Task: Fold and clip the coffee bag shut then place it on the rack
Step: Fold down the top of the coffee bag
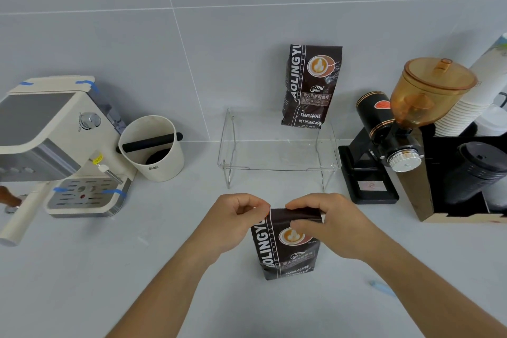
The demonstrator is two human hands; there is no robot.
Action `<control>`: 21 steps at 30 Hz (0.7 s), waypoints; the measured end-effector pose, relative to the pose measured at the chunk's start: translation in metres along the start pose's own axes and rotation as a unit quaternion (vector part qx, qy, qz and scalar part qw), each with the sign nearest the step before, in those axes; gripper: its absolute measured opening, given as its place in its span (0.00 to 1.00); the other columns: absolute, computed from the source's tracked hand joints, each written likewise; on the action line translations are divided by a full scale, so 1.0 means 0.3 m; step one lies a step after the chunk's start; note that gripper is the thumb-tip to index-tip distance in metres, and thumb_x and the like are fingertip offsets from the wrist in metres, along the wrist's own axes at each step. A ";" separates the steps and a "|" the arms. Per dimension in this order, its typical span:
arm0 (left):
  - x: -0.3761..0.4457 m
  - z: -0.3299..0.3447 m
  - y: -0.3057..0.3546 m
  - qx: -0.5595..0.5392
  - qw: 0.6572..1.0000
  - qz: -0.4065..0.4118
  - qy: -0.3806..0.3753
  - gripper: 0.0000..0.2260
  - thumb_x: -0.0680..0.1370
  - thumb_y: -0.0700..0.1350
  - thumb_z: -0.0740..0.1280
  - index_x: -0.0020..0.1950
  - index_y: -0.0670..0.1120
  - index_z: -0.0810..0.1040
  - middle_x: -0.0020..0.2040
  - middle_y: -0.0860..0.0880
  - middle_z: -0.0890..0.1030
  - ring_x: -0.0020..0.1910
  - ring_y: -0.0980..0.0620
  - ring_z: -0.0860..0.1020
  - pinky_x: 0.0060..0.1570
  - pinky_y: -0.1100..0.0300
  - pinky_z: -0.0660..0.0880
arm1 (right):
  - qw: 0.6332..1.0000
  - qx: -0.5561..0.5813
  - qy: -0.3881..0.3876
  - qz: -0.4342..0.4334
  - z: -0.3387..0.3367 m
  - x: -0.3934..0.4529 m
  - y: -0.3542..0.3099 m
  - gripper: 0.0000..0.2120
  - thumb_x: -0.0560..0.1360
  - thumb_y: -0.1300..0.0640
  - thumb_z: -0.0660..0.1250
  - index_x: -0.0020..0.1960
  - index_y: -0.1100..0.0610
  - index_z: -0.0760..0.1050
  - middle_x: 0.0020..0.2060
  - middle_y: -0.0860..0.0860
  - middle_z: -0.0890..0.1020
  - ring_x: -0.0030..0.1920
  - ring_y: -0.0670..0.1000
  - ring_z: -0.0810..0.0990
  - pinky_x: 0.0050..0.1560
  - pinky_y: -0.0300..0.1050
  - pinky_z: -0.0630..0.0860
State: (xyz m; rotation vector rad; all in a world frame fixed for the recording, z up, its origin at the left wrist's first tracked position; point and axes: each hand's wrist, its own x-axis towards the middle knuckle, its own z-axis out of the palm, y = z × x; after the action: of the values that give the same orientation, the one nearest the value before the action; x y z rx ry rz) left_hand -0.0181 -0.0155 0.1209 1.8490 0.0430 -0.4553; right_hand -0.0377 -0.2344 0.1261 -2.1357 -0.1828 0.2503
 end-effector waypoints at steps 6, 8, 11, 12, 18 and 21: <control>-0.012 -0.013 -0.029 0.101 0.991 0.066 -0.049 0.11 0.68 0.42 0.78 0.41 0.59 0.84 0.43 0.51 0.86 0.43 0.59 0.83 0.45 0.68 0.78 | 0.999 -0.024 -0.027 -0.022 0.001 0.003 0.007 0.11 0.72 0.53 0.71 0.41 0.35 0.79 0.43 0.31 0.82 0.45 0.36 0.81 0.43 0.27 0.76; -0.011 -0.007 -0.039 0.146 0.984 0.100 -0.029 0.08 0.71 0.42 0.76 0.41 0.57 0.84 0.42 0.52 0.84 0.44 0.60 0.82 0.44 0.72 0.74 | 0.999 -0.031 -0.029 -0.026 0.005 0.010 0.014 0.08 0.73 0.53 0.69 0.41 0.39 0.81 0.41 0.34 0.83 0.43 0.37 0.82 0.41 0.31 0.78; -0.014 0.001 -0.052 0.175 0.973 0.146 -0.019 0.02 0.74 0.43 0.74 0.45 0.49 0.86 0.40 0.54 0.81 0.43 0.58 0.80 0.42 0.72 0.72 | 0.999 -0.029 -0.015 -0.041 0.003 0.013 0.028 0.06 0.73 0.54 0.70 0.43 0.42 0.82 0.39 0.36 0.84 0.40 0.38 0.82 0.38 0.31 0.77; -0.016 0.000 -0.055 0.177 0.972 0.157 -0.019 0.02 0.74 0.43 0.73 0.45 0.48 0.86 0.40 0.54 0.81 0.43 0.57 0.80 0.42 0.71 0.72 | 0.998 -0.028 -0.013 -0.047 -0.002 0.011 0.034 0.07 0.73 0.54 0.70 0.43 0.42 0.82 0.38 0.35 0.84 0.40 0.37 0.82 0.37 0.29 0.75; -0.030 -0.024 -0.066 0.203 0.958 0.202 -0.031 0.04 0.77 0.43 0.71 0.47 0.49 0.86 0.41 0.53 0.83 0.42 0.59 0.80 0.41 0.75 0.70 | 0.992 -0.053 -0.018 -0.114 -0.052 -0.018 0.083 0.09 0.76 0.60 0.68 0.49 0.47 0.82 0.42 0.31 0.84 0.45 0.37 0.83 0.40 0.25 0.74; -0.022 -0.027 -0.058 0.225 0.952 0.203 -0.047 0.05 0.77 0.44 0.70 0.48 0.49 0.86 0.40 0.55 0.83 0.40 0.63 0.79 0.39 0.75 0.69 | 0.988 -0.068 -0.006 -0.139 -0.052 -0.026 0.096 0.08 0.76 0.61 0.68 0.51 0.52 0.83 0.39 0.28 0.82 0.45 0.37 0.83 0.41 0.26 0.75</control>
State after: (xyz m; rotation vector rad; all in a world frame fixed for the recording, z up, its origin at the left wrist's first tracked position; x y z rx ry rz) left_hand -0.0264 -0.0010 0.1092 2.2064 -0.5384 -0.2732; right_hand -0.0405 -0.2645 0.1112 -2.2113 -0.5131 0.0902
